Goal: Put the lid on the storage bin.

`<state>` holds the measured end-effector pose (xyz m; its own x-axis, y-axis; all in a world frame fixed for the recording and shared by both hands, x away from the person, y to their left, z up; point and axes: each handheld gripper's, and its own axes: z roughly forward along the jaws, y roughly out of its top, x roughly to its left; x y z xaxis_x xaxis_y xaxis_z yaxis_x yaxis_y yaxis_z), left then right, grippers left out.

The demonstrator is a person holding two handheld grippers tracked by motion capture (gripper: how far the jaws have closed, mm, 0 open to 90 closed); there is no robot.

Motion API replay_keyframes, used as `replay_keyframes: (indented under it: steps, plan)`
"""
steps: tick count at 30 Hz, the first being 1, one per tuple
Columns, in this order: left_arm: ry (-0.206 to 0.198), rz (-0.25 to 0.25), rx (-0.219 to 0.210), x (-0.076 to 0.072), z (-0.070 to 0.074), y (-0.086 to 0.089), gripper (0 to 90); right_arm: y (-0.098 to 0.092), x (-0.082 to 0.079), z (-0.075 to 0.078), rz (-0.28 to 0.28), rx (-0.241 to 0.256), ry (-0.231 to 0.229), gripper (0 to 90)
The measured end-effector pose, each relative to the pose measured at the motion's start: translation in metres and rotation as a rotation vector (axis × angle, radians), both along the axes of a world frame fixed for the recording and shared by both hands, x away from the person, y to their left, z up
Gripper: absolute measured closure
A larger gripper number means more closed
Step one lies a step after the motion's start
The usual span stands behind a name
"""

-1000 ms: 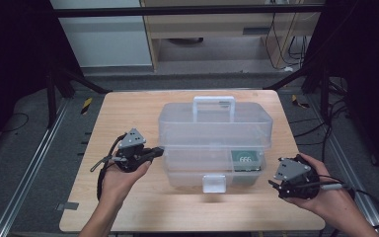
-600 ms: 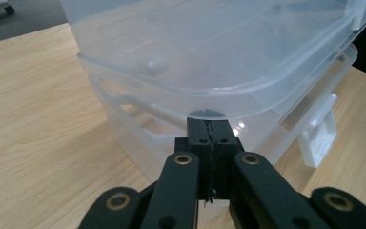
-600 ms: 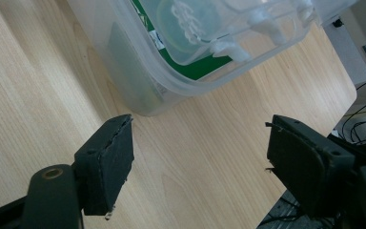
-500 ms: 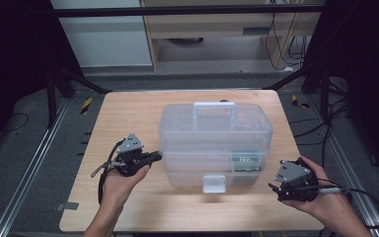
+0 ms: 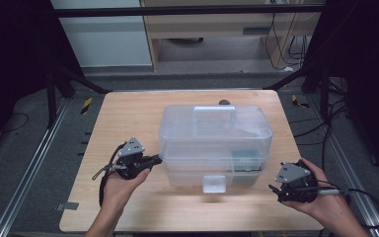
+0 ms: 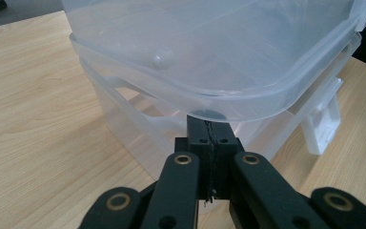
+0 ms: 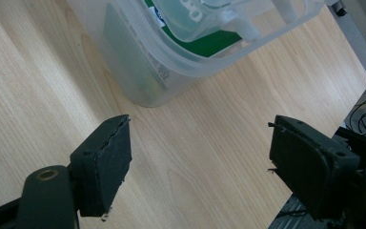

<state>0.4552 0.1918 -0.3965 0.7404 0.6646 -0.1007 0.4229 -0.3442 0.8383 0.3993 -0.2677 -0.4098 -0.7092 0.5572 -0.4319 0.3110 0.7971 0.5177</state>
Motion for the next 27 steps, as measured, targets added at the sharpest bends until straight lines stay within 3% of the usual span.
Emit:
replay_keyframes:
  steps: [15, 18, 22, 27]
  plan:
    - [-0.001, -0.006, 0.078, 0.0, -0.005, 0.004, 89.9, -0.002, 0.004, -0.01, -0.021, 0.007, 0.011, 22.1]
    - [-0.032, 0.028, 0.128, 0.001, -0.005, 0.012, 89.8, -0.003, 0.005, -0.011, -0.032, 0.005, 0.004, 22.0]
    - [-0.036, 0.079, 0.147, 0.007, -0.006, 0.028, 89.7, -0.008, 0.008, -0.014, -0.081, 0.01, -0.005, 22.0]
    - [-0.03, 0.143, 0.18, 0.025, -0.018, 0.05, 89.6, -0.017, 0.02, -0.025, -0.164, 0.036, -0.015, 23.6]
